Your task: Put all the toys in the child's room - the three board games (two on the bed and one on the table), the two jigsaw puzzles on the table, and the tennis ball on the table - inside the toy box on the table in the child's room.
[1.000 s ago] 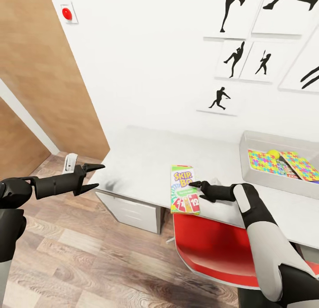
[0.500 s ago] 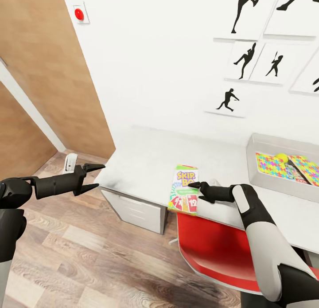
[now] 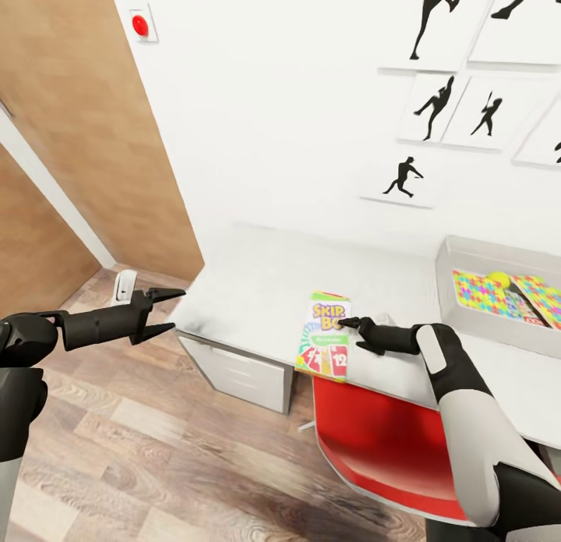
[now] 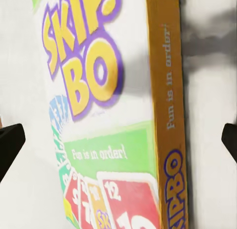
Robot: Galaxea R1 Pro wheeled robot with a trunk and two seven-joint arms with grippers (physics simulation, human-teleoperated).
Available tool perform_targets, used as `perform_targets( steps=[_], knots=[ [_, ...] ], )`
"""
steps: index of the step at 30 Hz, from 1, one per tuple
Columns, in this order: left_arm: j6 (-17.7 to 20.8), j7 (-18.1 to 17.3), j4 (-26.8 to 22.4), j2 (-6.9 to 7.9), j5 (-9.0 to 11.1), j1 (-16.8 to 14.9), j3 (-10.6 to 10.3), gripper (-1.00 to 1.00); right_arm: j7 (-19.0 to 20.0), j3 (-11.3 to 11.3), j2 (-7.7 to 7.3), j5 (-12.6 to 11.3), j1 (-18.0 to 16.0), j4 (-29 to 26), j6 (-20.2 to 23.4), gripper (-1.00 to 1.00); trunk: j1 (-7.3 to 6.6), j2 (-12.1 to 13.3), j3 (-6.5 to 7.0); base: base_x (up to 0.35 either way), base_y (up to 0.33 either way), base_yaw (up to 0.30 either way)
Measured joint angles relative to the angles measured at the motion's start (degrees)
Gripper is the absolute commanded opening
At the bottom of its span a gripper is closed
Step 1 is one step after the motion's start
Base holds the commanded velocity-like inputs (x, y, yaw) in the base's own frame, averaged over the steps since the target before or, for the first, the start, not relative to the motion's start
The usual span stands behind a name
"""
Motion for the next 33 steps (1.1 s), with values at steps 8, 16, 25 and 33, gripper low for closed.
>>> perform_targets(
  steps=[8,16,25,33],
  knots=[
    [0.0,0.18,0.01,-0.06,0.07,0.0,-0.21,1.0,0.02,-0.26,-0.55,0.06,-0.02,-0.04,-2.2,1.0,0.01,0.01,0.0,0.165,0.118,0.0],
    [0.0,0.29,0.01,-0.07,0.08,0.04,-0.24,1.0,0.02,-0.31,-1.15,0.01,-0.02,-0.05,-2.32,1.0,0.02,0.01,0.0,0.014,0.009,0.0],
    [-0.01,0.3,0.0,-0.06,0.1,0.05,-0.18,1.0,0.01,-0.35,-1.33,0.0,-0.19,-0.04,-2.38,1.0,0.02,0.0,0.0,0.001,0.0,0.067],
    [-0.01,0.17,-0.01,-0.05,0.1,0.02,-0.05,1.0,-0.04,-0.3,-1.28,0.1,-0.13,-0.03,-2.39,1.0,0.02,0.0,0.15,0.0,0.0,0.273]
  ],
)
